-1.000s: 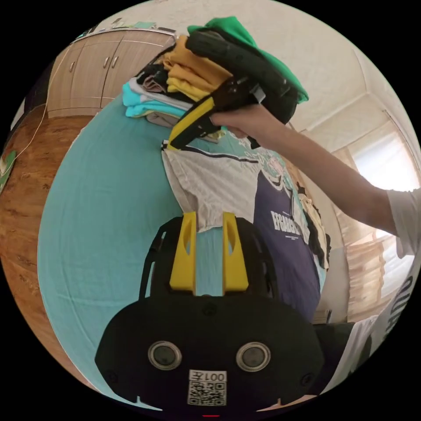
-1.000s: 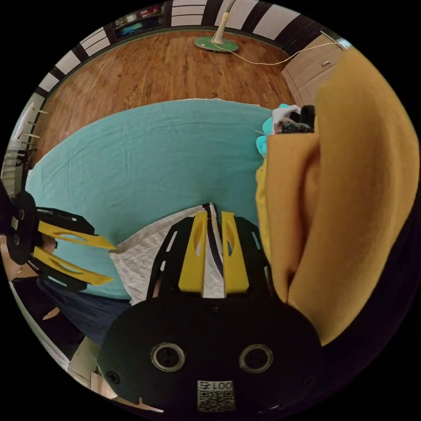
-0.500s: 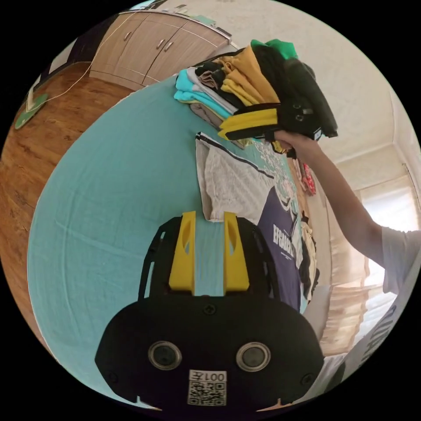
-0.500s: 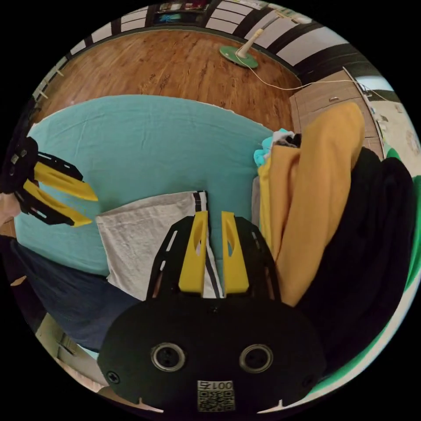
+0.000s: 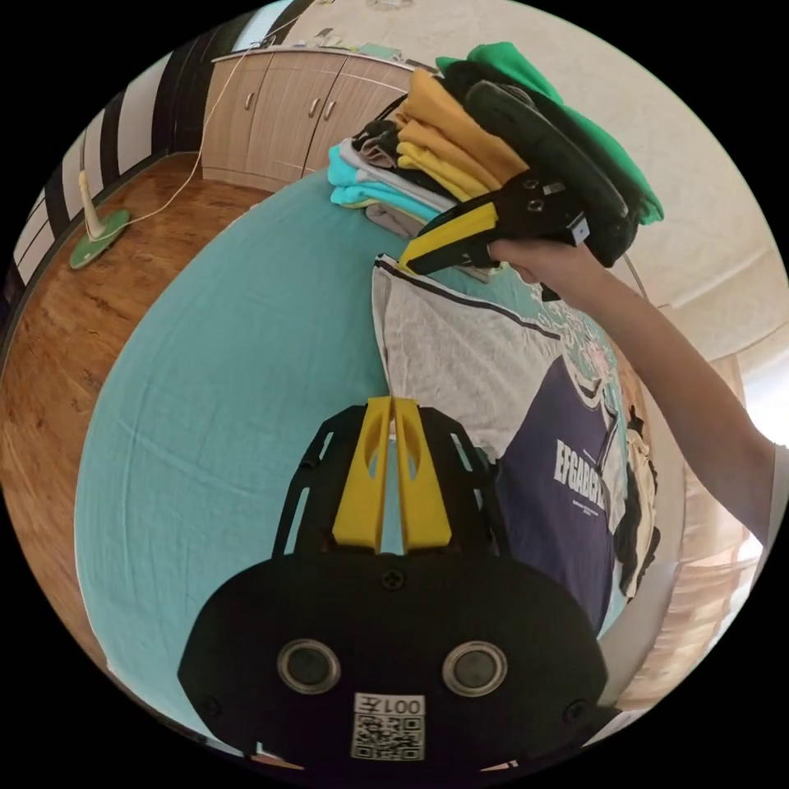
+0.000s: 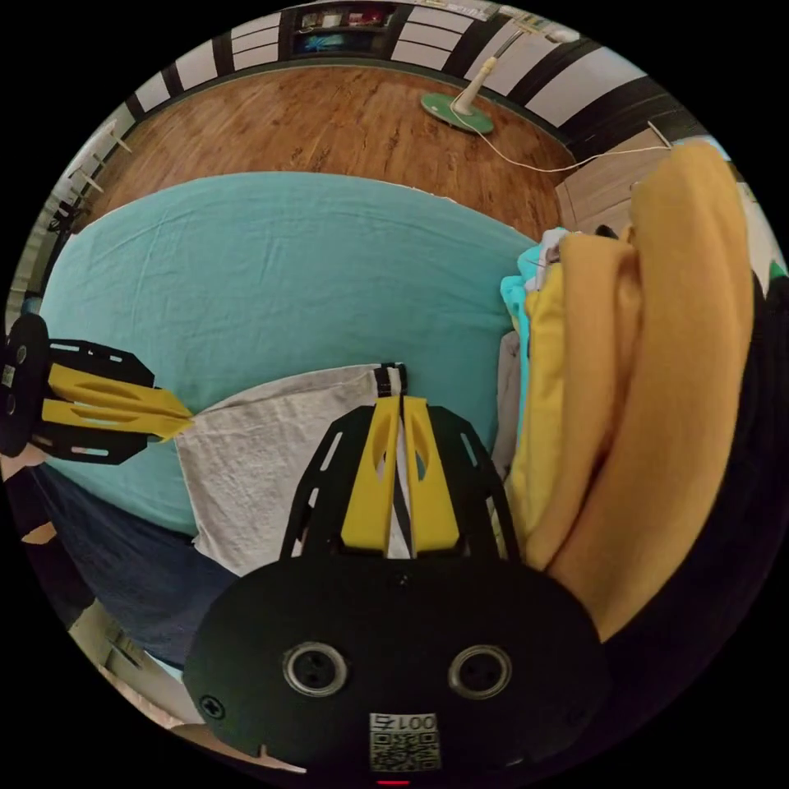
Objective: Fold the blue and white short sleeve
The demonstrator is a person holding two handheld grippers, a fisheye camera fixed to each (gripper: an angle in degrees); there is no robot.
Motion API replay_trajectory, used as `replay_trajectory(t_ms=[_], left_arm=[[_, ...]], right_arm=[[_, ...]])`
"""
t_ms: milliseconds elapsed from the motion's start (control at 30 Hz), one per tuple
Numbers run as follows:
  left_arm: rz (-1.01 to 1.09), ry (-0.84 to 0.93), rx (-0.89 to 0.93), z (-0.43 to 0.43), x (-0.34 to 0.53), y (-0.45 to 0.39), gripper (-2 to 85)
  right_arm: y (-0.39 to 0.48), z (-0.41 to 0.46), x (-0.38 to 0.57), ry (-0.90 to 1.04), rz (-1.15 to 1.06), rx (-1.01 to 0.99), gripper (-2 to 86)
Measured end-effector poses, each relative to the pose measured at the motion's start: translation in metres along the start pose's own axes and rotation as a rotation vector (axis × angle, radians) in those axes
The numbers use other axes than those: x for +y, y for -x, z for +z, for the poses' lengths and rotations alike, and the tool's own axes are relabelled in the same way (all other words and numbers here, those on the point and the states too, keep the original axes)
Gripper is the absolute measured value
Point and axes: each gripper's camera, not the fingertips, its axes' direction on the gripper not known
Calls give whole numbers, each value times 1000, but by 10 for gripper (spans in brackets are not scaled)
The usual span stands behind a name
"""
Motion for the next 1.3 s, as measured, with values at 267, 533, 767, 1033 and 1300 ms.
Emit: replay_trajectory(t_ms=[267,533,767,1033,1300], left_arm=[[285,-109,0,-57,7,-78,-9],[704,116,242,-41,14,-205,-9],[716,428,171,22,58,-247,-1],[416,307,-23,-13,56,-197,31],[458,312,-78,-1,71,-203,12]], right_arm=[[35,-58,126,-262,95,272,3],[37,-70,340,-335,476,234,5],[68,24,463,-162,561,-127,18],[11,-8,492,-406,693,-141,83],[-68,77,410,-289,809,-369,73]])
